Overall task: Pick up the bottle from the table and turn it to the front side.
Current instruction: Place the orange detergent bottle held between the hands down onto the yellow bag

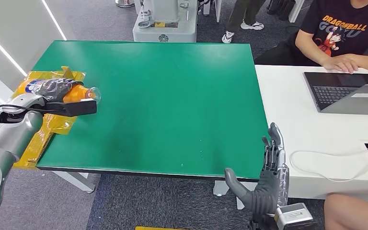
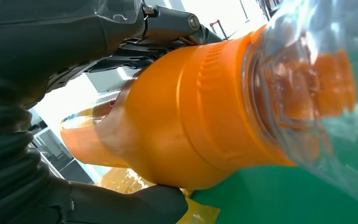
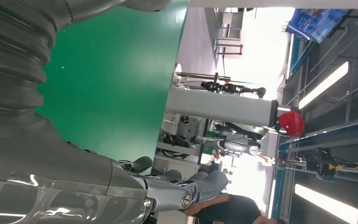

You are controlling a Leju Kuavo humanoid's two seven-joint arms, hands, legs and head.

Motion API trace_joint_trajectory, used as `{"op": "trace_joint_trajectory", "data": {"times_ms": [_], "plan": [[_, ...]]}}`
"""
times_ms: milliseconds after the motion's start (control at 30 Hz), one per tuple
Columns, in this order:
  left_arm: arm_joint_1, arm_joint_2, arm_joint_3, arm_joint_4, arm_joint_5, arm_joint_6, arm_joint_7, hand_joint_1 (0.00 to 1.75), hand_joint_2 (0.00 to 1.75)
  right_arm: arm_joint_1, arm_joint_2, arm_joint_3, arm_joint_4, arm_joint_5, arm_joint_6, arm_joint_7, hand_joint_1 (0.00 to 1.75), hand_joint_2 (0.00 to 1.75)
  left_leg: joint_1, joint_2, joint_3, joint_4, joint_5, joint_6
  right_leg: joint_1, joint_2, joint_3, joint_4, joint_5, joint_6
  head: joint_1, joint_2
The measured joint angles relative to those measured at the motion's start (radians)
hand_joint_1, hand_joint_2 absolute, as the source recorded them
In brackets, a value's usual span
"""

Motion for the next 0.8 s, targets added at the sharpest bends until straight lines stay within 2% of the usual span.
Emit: {"op": "trace_joint_trajectory", "data": {"times_ms": [467, 800], "plan": [[0.003, -0.042, -0.011, 0.109, 0.022, 0.012, 0.054, 1.75, 1.75, 0.030, 0.000, -0.007, -0.037, 0.038, -0.034, 0.018, 0.00, 1.75, 0.000, 0.000, 0.000, 0.000, 0.000, 0.000, 0.000, 0.000, 0.000, 0.000, 0.000, 0.000, 0.000, 0.000], [0.031, -0.047, -0.011, 0.145, 0.008, 0.013, 0.054, 1.75, 1.75, 0.031, 0.000, -0.007, -0.037, 0.056, -0.025, 0.027, 0.00, 1.75, 0.000, 0.000, 0.000, 0.000, 0.000, 0.000, 0.000, 0.000, 0.000, 0.000, 0.000, 0.000, 0.000, 0.000]]}}
